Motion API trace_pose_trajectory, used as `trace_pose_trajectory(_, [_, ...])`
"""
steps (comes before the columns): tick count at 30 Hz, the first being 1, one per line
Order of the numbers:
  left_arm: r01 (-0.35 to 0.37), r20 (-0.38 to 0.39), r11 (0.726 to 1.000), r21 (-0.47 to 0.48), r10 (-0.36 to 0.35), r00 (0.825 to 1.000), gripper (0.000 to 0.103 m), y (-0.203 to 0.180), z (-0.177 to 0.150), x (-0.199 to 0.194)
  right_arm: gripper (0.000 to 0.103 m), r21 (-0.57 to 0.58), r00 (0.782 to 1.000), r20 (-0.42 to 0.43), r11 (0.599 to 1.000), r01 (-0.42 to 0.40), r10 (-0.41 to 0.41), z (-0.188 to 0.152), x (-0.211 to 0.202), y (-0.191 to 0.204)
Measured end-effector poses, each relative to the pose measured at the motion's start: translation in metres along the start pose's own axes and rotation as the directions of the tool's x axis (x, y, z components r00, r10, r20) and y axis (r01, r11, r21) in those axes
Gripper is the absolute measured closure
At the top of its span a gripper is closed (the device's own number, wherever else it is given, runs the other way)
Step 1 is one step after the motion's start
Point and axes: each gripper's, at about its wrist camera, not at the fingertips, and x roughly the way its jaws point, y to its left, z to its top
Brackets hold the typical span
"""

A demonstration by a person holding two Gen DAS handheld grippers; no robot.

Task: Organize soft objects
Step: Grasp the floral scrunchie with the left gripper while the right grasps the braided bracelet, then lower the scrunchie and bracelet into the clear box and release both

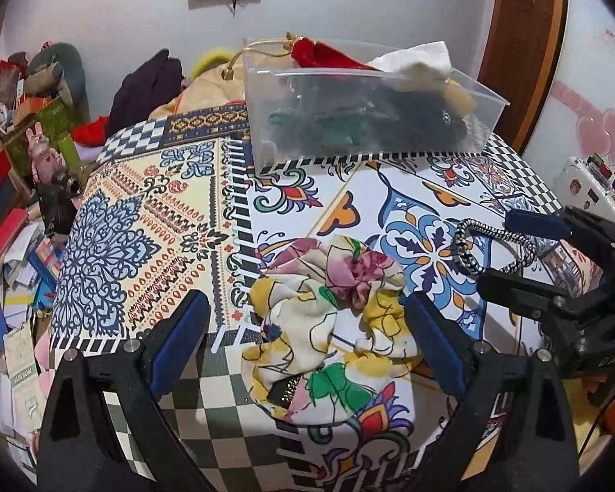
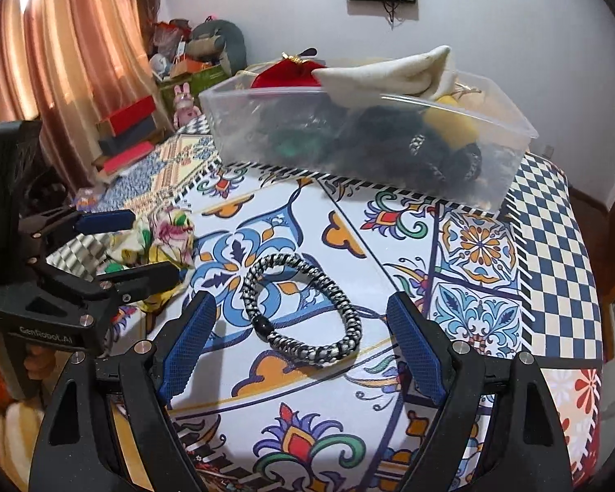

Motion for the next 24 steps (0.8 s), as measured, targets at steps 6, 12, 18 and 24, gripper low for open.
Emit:
trace_pose_trajectory(6, [0.004,0.031,1.000,0.028,-0.005,1.000,0.013,-0.003,-0.004,-0.001,0.051,-0.066,0.998,0.031,0.996,0.056,-0.054,-0.007,0.002,0.014])
trace_pose_trajectory(12, [0.037,0.048,0.998,0.054,-0.039,0.998,0.058,-0.007,-0.001,-0.008,0.075,-0.004,0.999,0.036,1.000,0.014,-0.013,-0.004,-0.001,-0.001])
trace_pose_trajectory(18, [0.058,0.062,0.996,0.065,-0.062,0.996,0.071,-0.011,0.006,-0.013,0.085,0.062,0.999,0.046,0.998,-0.027,0.024,-0.003,-0.007,-0.015])
trace_pose_trajectory(24, [0.048,0.116,0.996,0.070,-0.056,0.992,0.071,-0.011,0.028,-0.024,0.085,0.066,0.995,0.102,0.998,-0.015,0.008,0.008,-0.025,-0.022])
